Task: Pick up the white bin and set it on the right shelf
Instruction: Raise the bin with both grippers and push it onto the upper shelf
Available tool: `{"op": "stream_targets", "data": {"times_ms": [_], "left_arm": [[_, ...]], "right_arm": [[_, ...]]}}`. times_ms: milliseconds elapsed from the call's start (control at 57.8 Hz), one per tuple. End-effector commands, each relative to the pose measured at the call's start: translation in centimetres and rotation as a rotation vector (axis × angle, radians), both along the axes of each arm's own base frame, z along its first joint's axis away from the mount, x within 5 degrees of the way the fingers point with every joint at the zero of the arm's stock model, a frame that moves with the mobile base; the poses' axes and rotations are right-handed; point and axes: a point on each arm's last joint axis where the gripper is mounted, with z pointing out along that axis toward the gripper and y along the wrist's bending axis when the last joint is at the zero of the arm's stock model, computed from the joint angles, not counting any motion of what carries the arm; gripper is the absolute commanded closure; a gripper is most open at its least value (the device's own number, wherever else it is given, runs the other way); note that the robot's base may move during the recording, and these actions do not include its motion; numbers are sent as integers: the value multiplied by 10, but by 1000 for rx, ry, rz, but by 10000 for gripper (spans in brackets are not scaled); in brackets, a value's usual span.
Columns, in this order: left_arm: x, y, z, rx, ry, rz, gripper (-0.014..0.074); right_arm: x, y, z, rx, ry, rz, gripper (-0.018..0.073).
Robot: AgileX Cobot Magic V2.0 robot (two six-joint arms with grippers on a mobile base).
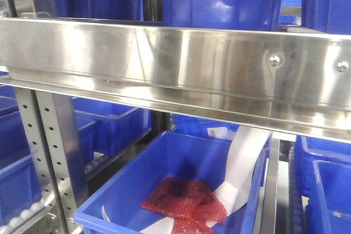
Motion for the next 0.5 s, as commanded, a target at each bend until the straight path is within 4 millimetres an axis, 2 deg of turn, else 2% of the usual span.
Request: {"op": "stream_targets", "data": {"times_ms": [0,208,485], "left_arm": [[-40,-30,34,-77,-109,-263,713],[-35,-53,21,74,-85,-201,713],[-16,-63,-4,100,-20,-220,712]], "right_arm": [[-29,23,28,34,-100,205,503],[-23,22,12,-96,-52,210,503],[-5,22,-14,-126,31,261,503]]}}
